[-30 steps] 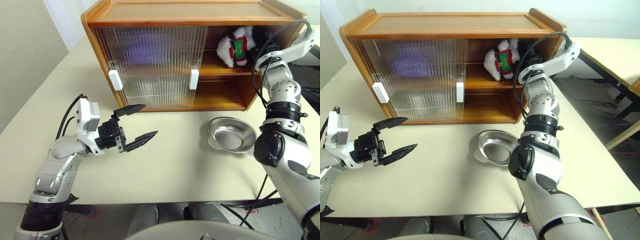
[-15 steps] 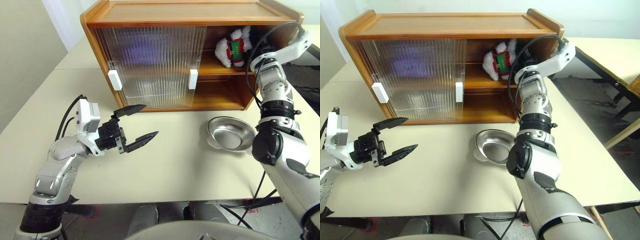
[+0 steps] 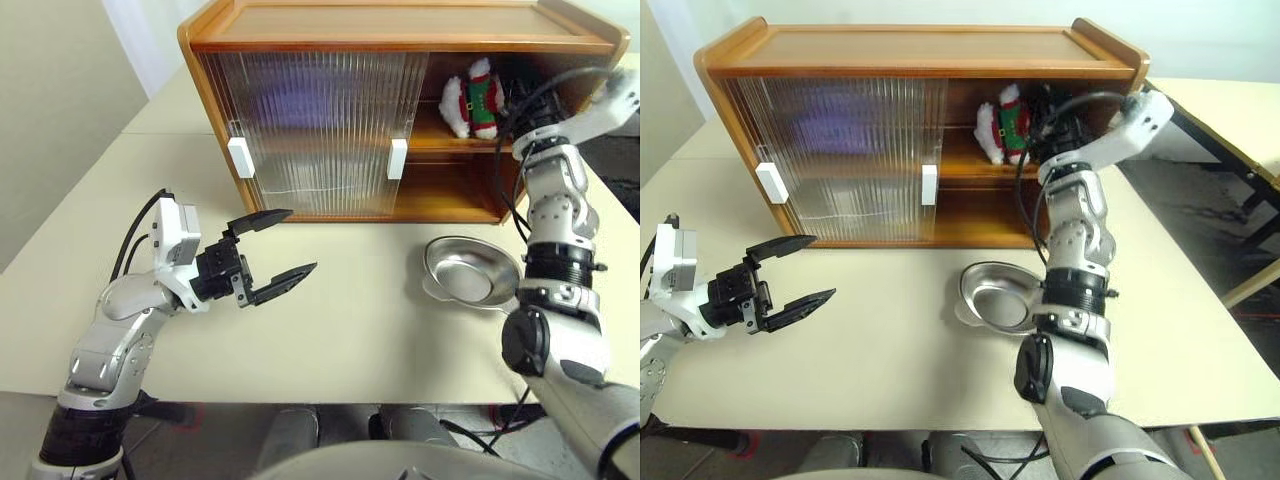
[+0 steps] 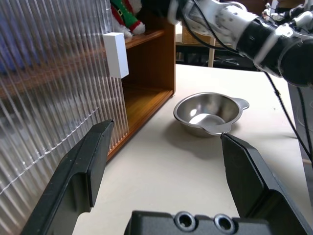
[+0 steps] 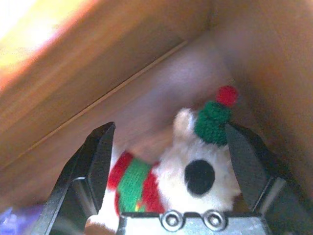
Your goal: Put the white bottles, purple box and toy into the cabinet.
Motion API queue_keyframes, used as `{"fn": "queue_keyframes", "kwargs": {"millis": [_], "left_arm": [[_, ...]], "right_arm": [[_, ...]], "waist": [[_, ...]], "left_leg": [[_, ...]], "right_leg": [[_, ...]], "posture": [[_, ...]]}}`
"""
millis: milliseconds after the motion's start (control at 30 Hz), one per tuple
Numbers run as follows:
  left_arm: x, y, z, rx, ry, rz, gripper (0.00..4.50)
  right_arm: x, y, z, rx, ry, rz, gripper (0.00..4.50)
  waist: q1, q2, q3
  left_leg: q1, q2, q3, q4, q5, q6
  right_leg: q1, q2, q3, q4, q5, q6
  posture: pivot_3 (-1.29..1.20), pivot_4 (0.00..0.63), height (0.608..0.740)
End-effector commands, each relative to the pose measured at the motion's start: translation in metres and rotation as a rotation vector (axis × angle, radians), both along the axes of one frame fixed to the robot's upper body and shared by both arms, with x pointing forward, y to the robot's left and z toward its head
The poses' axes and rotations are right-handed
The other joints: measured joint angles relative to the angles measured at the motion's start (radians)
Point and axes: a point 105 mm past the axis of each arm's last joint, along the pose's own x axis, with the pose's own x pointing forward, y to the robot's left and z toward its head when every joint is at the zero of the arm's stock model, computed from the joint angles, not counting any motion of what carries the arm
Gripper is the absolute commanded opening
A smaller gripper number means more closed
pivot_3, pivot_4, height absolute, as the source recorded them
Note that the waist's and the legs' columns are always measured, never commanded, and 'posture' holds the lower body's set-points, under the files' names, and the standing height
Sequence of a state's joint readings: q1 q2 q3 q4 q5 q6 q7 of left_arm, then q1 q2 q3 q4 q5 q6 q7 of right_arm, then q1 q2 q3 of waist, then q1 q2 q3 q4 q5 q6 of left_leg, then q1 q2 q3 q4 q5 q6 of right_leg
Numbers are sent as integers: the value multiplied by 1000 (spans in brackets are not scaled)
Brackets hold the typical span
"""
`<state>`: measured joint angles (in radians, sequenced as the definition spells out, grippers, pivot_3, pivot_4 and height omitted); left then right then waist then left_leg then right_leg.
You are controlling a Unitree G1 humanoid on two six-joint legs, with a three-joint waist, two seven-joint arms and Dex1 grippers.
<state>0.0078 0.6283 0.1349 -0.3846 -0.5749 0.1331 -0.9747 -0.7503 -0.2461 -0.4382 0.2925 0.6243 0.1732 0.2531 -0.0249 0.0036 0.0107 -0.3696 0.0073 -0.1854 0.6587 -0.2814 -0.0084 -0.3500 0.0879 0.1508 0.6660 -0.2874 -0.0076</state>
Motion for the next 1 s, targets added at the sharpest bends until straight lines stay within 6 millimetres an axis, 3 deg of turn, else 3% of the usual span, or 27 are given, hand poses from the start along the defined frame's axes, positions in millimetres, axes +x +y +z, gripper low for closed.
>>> {"fn": "queue_keyframes", "kwargs": {"millis": [33,233,500,767,900,1000], "left_arm": [[-1,0,-2,14,5,-4,4500],[0,-2,-3,10,10,-14,4500],[1,-1,-1,13,7,-19,4500],[0,-1,0,10,3,-20,4500],[0,-1,0,0,7,-24,4500],[0,0,-1,0,11,-22,4500]], "right_arm": [[-24,-3,4,-97,-38,11,4468],[-41,18,-17,-285,-12,83,4468],[-44,30,-16,-413,-50,139,4468],[-59,27,-26,-495,-62,249,4468],[-76,29,-34,-587,-63,395,4468],[-95,18,-48,-600,8,564,4468]], "waist": [[2,0,0],[-17,0,0],[-32,0,0],[-28,0,0],[-26,0,0],[-23,-2,1]], "left_leg": [[0,0,0,0,0,0],[4,0,2,1,0,0],[6,0,2,1,3,4],[5,0,2,1,3,4],[4,-2,2,1,3,4],[4,-3,2,1,3,2]], "right_leg": [[0,0,0,0,0,0],[4,0,2,0,0,2],[4,1,3,1,-1,9],[3,2,3,0,2,2],[4,2,4,0,0,3],[6,2,4,0,-2,4]], "posture": [[-51,17,740],[-66,23,740],[-66,23,740],[-64,23,740],[-70,27,740],[-69,28,740]]}}
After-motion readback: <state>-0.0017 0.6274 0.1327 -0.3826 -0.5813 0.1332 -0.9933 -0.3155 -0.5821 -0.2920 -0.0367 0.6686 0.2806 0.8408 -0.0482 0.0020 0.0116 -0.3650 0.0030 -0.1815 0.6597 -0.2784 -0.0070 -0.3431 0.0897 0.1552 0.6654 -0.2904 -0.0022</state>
